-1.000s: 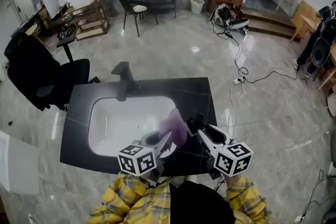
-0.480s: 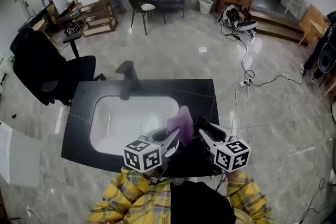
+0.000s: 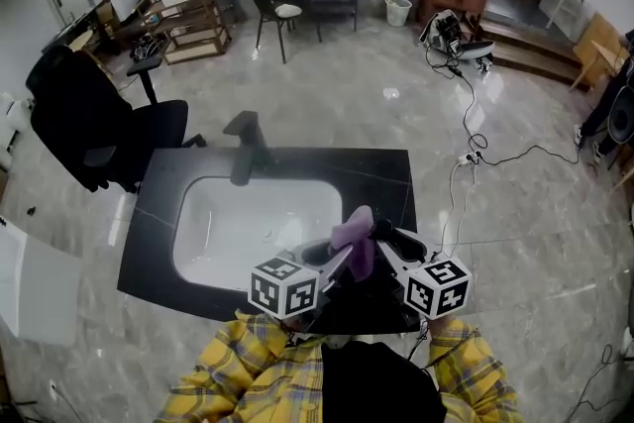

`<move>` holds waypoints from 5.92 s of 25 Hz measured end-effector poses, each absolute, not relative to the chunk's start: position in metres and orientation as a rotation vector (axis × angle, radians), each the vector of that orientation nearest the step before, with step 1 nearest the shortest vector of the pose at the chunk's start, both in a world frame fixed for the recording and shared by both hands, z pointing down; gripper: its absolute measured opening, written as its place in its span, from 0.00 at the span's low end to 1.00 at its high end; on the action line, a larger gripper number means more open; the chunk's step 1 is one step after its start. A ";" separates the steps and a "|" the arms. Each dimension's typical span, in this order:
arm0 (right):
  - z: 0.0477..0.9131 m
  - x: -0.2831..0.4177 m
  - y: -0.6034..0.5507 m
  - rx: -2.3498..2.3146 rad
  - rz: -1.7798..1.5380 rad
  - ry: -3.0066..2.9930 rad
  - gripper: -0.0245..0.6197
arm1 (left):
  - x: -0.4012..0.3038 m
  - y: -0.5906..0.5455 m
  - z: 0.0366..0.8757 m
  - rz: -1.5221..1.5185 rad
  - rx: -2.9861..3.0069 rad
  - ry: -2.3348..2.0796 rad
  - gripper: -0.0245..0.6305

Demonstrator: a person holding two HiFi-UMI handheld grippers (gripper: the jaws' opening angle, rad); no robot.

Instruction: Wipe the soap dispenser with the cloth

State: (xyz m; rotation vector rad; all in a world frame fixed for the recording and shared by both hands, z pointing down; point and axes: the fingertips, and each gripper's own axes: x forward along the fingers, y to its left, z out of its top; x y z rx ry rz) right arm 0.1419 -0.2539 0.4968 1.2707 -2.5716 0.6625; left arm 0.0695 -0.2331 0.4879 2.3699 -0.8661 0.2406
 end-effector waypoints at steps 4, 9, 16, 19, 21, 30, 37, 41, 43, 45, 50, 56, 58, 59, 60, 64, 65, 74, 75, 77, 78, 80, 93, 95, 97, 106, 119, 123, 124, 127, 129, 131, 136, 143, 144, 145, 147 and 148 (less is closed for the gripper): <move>0.497 0.142 -0.253 1.270 0.658 -2.576 0.21 | 0.076 -0.231 0.499 0.264 2.359 -0.854 0.14; 0.497 0.141 -0.254 1.278 0.657 -2.571 0.21 | 0.081 -0.231 0.517 0.298 2.334 -0.849 0.14; 0.497 0.142 -0.252 1.287 0.657 -2.568 0.20 | 0.079 -0.226 0.527 0.379 2.357 -0.873 0.14; 0.497 0.142 -0.252 1.288 0.659 -2.570 0.19 | 0.076 -0.224 0.530 0.405 2.353 -0.887 0.14; 0.496 0.143 -0.252 1.289 0.661 -2.569 0.19 | 0.076 -0.222 0.533 0.423 2.349 -0.893 0.14; 0.498 0.143 -0.251 1.303 0.653 -2.569 0.19 | 0.071 -0.213 0.549 0.476 2.321 -0.900 0.14; 0.496 0.145 -0.251 1.313 0.647 -2.561 0.19 | 0.072 -0.209 0.553 0.499 2.298 -0.881 0.14; 0.497 0.144 -0.251 1.320 0.638 -2.557 0.18 | 0.068 -0.205 0.559 0.531 2.281 -0.874 0.14; 0.497 0.144 -0.250 1.325 0.638 -2.556 0.18 | 0.065 -0.203 0.563 0.527 2.268 -0.872 0.14; 0.496 0.143 -0.250 1.328 0.639 -2.555 0.18 | 0.063 -0.201 0.567 0.529 2.249 -0.873 0.14; 0.496 0.141 -0.250 1.345 0.642 -2.543 0.17 | 0.054 -0.202 0.567 0.519 2.249 -0.909 0.14; 0.493 0.137 -0.246 1.365 0.621 -2.543 0.17 | 0.039 -0.211 0.536 0.383 2.267 -0.980 0.14; 0.491 0.131 -0.240 1.277 0.586 -2.581 0.18 | 0.035 -0.211 0.528 0.365 2.279 -0.988 0.14; 0.488 0.129 -0.237 1.222 0.552 -2.602 0.22 | 0.034 -0.210 0.525 0.355 2.285 -0.988 0.14; 0.485 0.128 -0.235 1.170 0.506 -2.619 0.27 | 0.033 -0.209 0.522 0.345 2.292 -0.985 0.14; 0.472 0.135 -0.237 0.985 0.295 -2.654 0.32 | 0.032 -0.211 0.517 0.325 2.313 -0.969 0.14; 0.471 0.135 -0.238 0.929 0.258 -2.656 0.33 | 0.032 -0.212 0.517 0.321 2.315 -0.968 0.14; 0.491 0.116 -0.243 0.498 0.136 -2.625 0.41 | 0.038 -0.207 0.509 0.299 2.331 -0.971 0.14; 0.495 0.114 -0.244 0.458 0.113 -2.611 0.41 | 0.037 -0.207 0.509 0.299 2.329 -0.977 0.14; 0.498 0.110 -0.246 0.366 0.073 -2.598 0.41 | 0.035 -0.206 0.510 0.302 2.322 -0.990 0.14; 0.499 0.108 -0.246 0.317 0.060 -2.595 0.41 | 0.034 -0.206 0.511 0.303 2.317 -0.998 0.14; 0.498 0.106 -0.248 0.223 0.047 -2.588 0.41 | 0.031 -0.205 0.512 0.303 2.304 -1.015 0.14; 0.512 0.098 -0.250 -0.115 0.065 -2.512 0.36 | 0.029 -0.213 0.517 0.291 2.254 -1.068 0.14; 0.512 0.097 -0.252 -0.105 0.085 -2.527 0.36 | 0.030 -0.216 0.518 0.290 2.252 -1.069 0.14; 0.512 0.097 -0.254 -0.074 0.104 -2.539 0.36 | 0.030 -0.219 0.518 0.291 2.250 -1.070 0.14; 0.511 0.102 -0.264 0.305 0.170 -2.595 0.36 | 0.025 -0.226 0.521 0.291 2.225 -1.094 0.14; 0.515 0.107 -0.286 1.118 0.465 -2.467 0.36 | 0.017 -0.224 0.518 0.287 2.252 -1.071 0.14; 0.515 0.108 -0.285 1.307 0.521 -2.395 0.35 | 0.020 -0.221 0.515 0.278 2.261 -1.061 0.14; 0.515 0.109 -0.285 1.350 0.526 -2.380 0.35 | 0.021 -0.221 0.515 0.274 2.262 -1.057 0.14; 0.514 0.109 -0.284 1.436 0.534 -2.352 0.35 | 0.023 -0.219 0.511 0.257 2.264 -1.045 0.14; 0.514 0.108 -0.284 1.443 0.535 -2.350 0.36 | 0.025 -0.219 0.509 0.247 2.270 -1.037 0.14; 0.511 0.105 -0.282 1.419 0.517 -2.365 0.36 | 0.027 -0.219 0.507 0.240 2.279 -1.030 0.14; 0.492 0.110 -0.271 1.396 0.452 -2.431 0.37 | 0.037 -0.219 0.498 0.218 2.306 -1.016 0.14; 0.490 0.133 -0.265 1.476 0.505 -2.421 0.37 | 0.050 -0.232 0.489 0.170 2.349 -1.014 0.14; 0.490 0.136 -0.264 1.485 0.513 -2.418 0.37 | 0.053 -0.234 0.490 0.175 2.350 -1.007 0.14; 0.490 0.138 -0.263 1.490 0.519 -2.416 0.37 | 0.056 -0.235 0.492 0.180 2.348 -0.999 0.14; 0.490 0.141 -0.260 1.493 0.528 -2.412 0.37 | 0.059 -0.236 0.496 0.193 2.341 -0.985 0.14; 0.491 0.143 -0.258 1.494 0.532 -2.411 0.37 | 0.060 -0.237 0.498 0.200 2.339 -0.978 0.14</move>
